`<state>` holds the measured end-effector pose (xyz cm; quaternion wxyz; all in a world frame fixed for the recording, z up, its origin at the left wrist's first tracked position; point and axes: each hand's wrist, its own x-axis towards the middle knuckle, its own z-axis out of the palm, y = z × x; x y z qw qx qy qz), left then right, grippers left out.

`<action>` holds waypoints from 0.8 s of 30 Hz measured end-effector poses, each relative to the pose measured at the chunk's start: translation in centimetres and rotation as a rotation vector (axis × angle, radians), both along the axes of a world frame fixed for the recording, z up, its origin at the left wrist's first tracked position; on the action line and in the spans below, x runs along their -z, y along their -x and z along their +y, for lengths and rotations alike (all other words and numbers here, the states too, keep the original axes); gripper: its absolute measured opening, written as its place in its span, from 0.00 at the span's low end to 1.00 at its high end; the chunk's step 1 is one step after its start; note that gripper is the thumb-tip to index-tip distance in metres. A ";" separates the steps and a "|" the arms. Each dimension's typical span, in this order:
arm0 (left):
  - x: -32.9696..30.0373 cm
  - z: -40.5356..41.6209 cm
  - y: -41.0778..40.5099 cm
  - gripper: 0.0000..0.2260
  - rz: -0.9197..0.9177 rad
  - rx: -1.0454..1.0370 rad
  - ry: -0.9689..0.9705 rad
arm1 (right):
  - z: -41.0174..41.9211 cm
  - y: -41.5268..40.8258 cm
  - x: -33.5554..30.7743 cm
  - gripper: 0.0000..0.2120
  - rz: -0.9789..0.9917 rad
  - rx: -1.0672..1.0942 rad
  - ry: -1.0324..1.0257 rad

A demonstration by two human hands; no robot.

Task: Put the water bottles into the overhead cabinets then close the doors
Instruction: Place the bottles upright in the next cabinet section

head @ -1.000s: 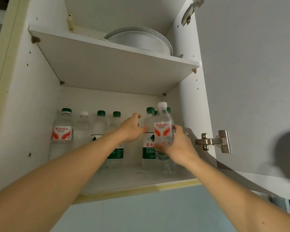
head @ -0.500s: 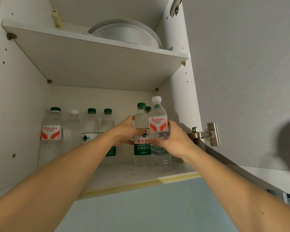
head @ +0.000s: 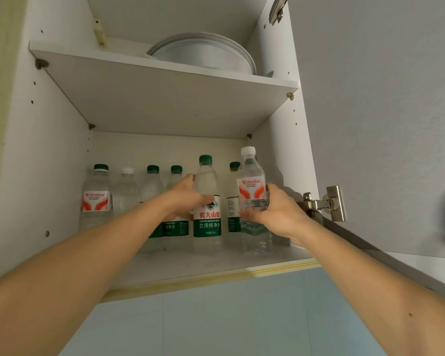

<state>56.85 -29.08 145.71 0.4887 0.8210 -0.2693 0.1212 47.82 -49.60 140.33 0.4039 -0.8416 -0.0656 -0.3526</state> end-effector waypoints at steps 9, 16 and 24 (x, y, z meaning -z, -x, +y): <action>1.3 6.1 2.5 0.27 -0.082 -0.160 0.080 | 1.0 1.2 -0.8 0.29 0.064 0.024 0.094; 1.4 9.1 2.7 0.24 -0.206 -0.406 -0.017 | 3.5 1.1 -1.0 0.26 0.082 -0.089 0.107; 2.1 11.4 1.6 0.29 -0.247 -0.594 -0.035 | 5.3 0.0 -1.1 0.27 0.097 -0.127 0.100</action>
